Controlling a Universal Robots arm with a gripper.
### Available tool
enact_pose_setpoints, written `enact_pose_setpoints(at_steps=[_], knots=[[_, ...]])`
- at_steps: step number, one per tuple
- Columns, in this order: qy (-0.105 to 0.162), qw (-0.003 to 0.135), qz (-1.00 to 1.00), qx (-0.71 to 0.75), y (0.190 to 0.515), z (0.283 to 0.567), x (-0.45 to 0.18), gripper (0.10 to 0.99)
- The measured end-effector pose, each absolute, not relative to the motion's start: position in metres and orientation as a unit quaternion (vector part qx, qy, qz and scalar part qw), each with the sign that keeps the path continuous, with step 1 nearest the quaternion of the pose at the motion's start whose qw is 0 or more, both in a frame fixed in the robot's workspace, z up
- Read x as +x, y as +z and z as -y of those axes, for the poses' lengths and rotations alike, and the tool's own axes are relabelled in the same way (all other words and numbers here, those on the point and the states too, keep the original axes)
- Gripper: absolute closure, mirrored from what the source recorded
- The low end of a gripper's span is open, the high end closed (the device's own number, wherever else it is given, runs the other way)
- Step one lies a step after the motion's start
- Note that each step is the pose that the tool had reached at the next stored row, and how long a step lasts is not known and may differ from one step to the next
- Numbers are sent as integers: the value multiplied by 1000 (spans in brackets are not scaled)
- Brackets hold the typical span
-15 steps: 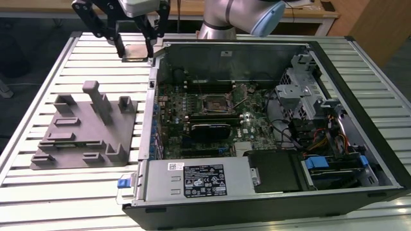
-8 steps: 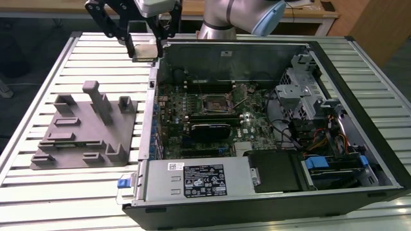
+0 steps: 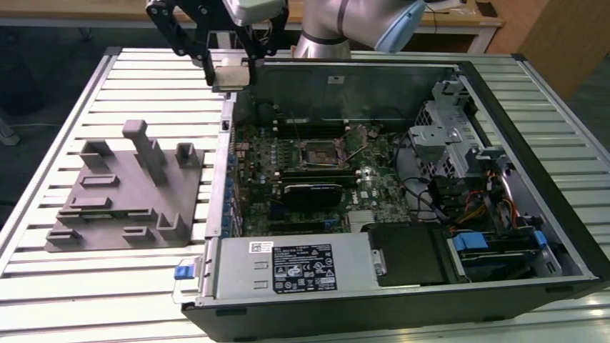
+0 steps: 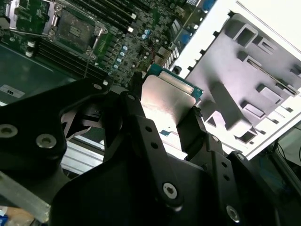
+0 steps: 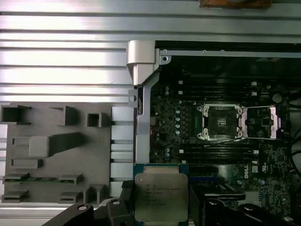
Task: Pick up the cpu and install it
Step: 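Pick up the cpu and move it towards the insertion slot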
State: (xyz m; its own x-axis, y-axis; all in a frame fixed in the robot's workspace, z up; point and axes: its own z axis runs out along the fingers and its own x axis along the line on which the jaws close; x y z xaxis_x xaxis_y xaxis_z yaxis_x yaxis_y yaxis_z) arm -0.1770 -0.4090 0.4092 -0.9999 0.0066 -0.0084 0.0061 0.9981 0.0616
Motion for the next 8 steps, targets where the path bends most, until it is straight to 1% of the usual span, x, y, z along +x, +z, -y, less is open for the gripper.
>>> enact_pose_setpoints(at_steps=[8], knots=[[31,4,-1000,3,409,409,-159,541]])
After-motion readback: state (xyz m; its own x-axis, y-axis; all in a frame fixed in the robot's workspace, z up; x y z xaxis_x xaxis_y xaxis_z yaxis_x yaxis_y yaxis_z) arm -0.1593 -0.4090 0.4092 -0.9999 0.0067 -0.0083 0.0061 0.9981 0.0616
